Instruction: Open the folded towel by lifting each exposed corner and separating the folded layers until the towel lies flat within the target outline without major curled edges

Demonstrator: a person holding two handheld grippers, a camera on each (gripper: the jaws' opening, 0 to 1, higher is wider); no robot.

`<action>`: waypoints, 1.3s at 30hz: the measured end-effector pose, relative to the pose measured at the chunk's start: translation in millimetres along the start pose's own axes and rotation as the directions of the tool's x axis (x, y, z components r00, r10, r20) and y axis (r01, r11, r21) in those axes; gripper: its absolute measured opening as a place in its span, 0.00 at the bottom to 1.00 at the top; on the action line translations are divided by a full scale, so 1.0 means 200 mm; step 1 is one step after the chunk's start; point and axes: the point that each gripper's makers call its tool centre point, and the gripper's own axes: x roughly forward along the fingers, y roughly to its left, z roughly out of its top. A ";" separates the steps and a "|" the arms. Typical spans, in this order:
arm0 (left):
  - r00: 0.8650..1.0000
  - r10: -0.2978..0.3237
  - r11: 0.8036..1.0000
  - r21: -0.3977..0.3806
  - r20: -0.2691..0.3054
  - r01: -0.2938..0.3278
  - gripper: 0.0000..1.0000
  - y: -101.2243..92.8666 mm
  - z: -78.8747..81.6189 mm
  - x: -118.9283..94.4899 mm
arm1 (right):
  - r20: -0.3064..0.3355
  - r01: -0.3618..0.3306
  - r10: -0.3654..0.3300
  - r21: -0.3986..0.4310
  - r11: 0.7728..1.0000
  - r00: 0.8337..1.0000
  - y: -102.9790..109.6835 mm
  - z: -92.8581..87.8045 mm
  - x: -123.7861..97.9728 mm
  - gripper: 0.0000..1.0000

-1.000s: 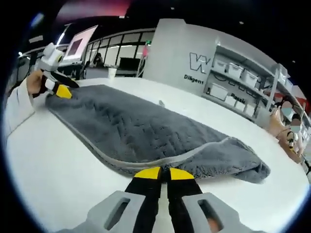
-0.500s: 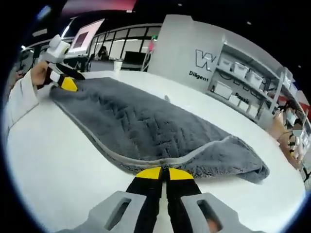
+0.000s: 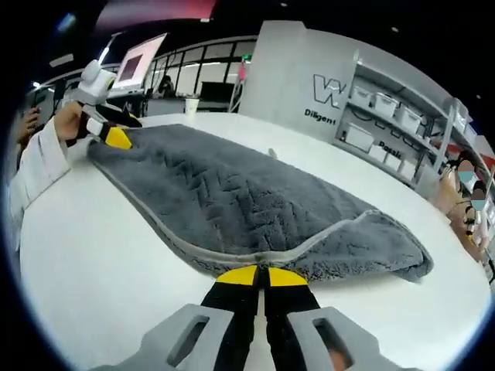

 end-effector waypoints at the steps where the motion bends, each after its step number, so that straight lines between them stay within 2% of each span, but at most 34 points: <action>1: 1.000 -0.001 1.000 0.001 0.000 0.001 0.95 -0.01 0.00 0.00 | -0.001 -0.001 0.001 -0.005 1.000 1.000 0.01 0.00 -0.01 0.00; 5: 1.000 -0.012 1.000 -0.011 0.008 0.013 0.95 -0.04 -0.01 -0.01 | 0.001 -0.004 0.004 -0.006 1.000 1.000 0.03 -0.02 -0.03 0.00; 9: 0.999 -0.013 0.999 -0.031 0.040 0.014 0.95 -0.06 0.00 -0.03 | -0.005 -0.013 0.013 -0.004 1.000 1.000 0.05 -0.03 -0.07 0.00; 14: 1.000 -0.012 0.999 -0.046 0.023 0.013 0.95 -0.08 -0.06 -0.06 | -0.004 -0.019 0.019 -0.007 1.000 1.000 0.07 -0.04 -0.10 0.00; 23: 0.999 0.028 0.997 -0.071 0.023 -0.027 0.95 -0.07 -0.09 -0.17 | -0.003 -0.012 0.012 -0.008 1.000 1.000 0.10 -0.05 -0.12 0.00; 35: 0.999 0.045 0.994 -0.099 0.011 -0.044 0.95 -0.07 -0.15 -0.23 | 0.032 0.011 -0.010 -0.025 1.000 0.999 0.09 -0.05 -0.14 0.00; 39: 0.998 0.058 0.993 -0.104 -0.013 -0.059 0.94 -0.07 -0.18 -0.24 | 0.072 0.056 -0.055 -0.024 0.998 0.996 0.06 -0.01 -0.17 0.09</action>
